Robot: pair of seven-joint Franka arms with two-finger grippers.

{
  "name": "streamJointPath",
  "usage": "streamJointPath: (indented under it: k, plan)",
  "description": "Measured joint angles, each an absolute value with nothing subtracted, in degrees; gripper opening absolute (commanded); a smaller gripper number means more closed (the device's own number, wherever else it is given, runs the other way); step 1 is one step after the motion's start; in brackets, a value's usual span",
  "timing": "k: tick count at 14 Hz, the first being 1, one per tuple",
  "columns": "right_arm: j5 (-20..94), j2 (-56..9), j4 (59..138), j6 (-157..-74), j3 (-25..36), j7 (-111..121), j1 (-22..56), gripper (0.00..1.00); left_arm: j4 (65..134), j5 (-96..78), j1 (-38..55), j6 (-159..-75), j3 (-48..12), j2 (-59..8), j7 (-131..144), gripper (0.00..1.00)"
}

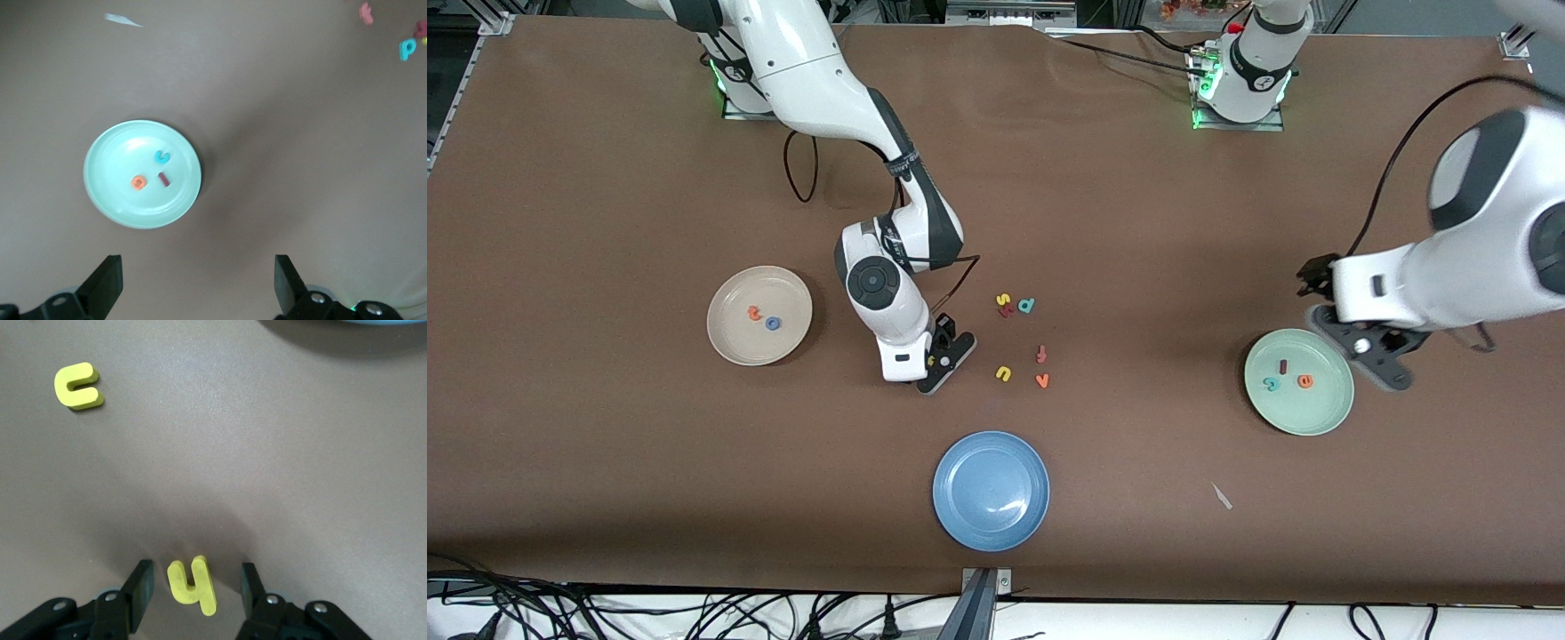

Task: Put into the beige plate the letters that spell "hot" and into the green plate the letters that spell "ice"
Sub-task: 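Grasp the yellow 4 with the right gripper while the left gripper returns to rest, then carry the yellow 4 onto the beige plate with the right gripper and release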

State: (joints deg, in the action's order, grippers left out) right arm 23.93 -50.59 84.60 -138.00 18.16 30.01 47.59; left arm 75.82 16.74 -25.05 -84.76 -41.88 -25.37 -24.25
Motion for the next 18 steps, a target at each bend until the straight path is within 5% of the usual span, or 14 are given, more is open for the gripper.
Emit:
streamJointPath:
  k: [7, 13, 18]
  plan:
    - [23.9, -50.5, 84.5, -137.5, 18.2, 30.1, 48.0, 0.32, 77.5, -3.5, -7.7, -89.3, -8.1, -17.2, -24.5, 1.0]
    - [23.9, -50.3, 84.3, -136.5, 18.2, 30.1, 48.3, 0.21, 88.1, -0.5, -3.9, -97.9, -5.4, -9.8, -14.5, 1.0]
    - [23.9, -50.3, 83.8, -134.4, 18.5, 30.1, 48.4, 0.01, 99.4, 0.5, -1.5, -106.0, -2.8, -1.1, -10.2, 1.0]
